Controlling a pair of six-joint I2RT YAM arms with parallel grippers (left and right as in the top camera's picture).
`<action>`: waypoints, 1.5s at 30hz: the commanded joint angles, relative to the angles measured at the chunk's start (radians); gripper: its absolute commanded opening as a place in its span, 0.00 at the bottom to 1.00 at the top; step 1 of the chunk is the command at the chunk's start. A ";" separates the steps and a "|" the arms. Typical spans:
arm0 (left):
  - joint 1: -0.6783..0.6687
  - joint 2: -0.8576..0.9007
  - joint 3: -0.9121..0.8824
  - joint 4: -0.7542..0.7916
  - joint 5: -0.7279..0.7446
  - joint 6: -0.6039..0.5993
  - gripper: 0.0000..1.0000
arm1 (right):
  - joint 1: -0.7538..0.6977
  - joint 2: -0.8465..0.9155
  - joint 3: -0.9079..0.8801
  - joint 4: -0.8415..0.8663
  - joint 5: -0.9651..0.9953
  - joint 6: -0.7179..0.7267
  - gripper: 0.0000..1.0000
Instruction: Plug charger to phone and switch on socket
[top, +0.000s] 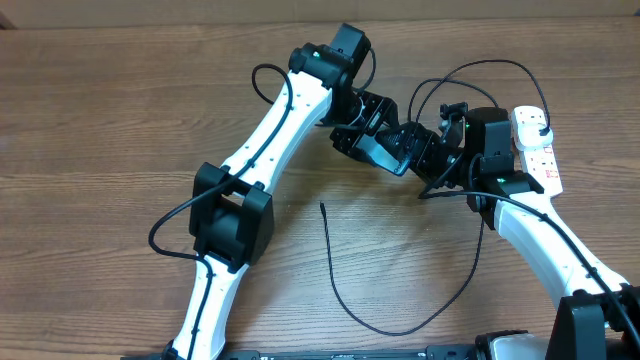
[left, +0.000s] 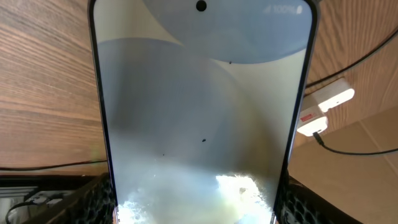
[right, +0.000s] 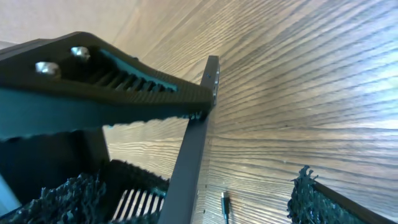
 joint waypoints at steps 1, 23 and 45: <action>-0.018 -0.003 0.032 0.005 -0.002 -0.040 0.04 | 0.008 0.002 0.020 -0.010 0.032 -0.001 0.99; -0.059 -0.003 0.032 0.038 -0.074 -0.100 0.04 | 0.009 0.002 0.020 -0.021 0.047 -0.005 0.36; -0.074 -0.003 0.032 0.063 -0.074 -0.107 0.04 | 0.009 0.002 0.019 -0.036 0.073 -0.008 0.18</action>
